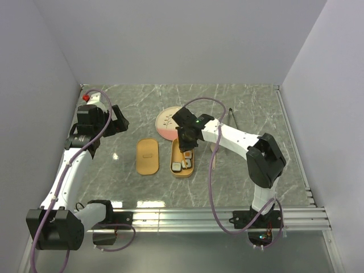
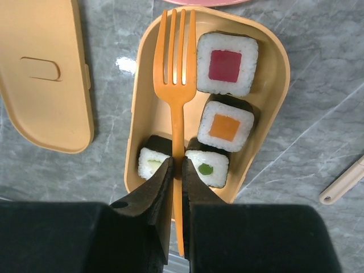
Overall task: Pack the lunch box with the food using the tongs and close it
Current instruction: Place the utensil into the utensil case
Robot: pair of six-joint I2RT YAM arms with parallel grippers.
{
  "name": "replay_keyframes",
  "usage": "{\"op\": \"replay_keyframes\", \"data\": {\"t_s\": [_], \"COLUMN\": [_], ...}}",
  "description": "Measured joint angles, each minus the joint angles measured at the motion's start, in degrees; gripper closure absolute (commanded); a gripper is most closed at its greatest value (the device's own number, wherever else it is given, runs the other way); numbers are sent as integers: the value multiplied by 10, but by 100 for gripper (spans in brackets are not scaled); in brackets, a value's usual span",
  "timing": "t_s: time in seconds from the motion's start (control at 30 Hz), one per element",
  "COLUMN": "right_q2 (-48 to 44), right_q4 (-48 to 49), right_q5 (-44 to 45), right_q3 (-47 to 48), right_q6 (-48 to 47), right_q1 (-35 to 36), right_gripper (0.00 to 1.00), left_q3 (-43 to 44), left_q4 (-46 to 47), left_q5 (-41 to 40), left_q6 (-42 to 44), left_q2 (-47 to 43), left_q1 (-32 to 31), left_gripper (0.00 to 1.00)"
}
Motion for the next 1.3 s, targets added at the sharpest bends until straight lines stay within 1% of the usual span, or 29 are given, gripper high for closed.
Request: {"op": "replay_keyframes", "data": {"t_s": [0.7, 1.3], "right_q2": [35, 46], "right_q4": [0, 20], "right_q5": [-22, -25], "right_q3": [5, -18], "right_q6": [-12, -25], "right_q1": [2, 2], "right_gripper": [100, 100], "left_q3": [-7, -7], "left_q4": [4, 4], "left_q5": [0, 0], "left_q6": [0, 0], "left_q2": [-2, -2], "left_q1": [0, 0], "left_gripper": [0, 1]}}
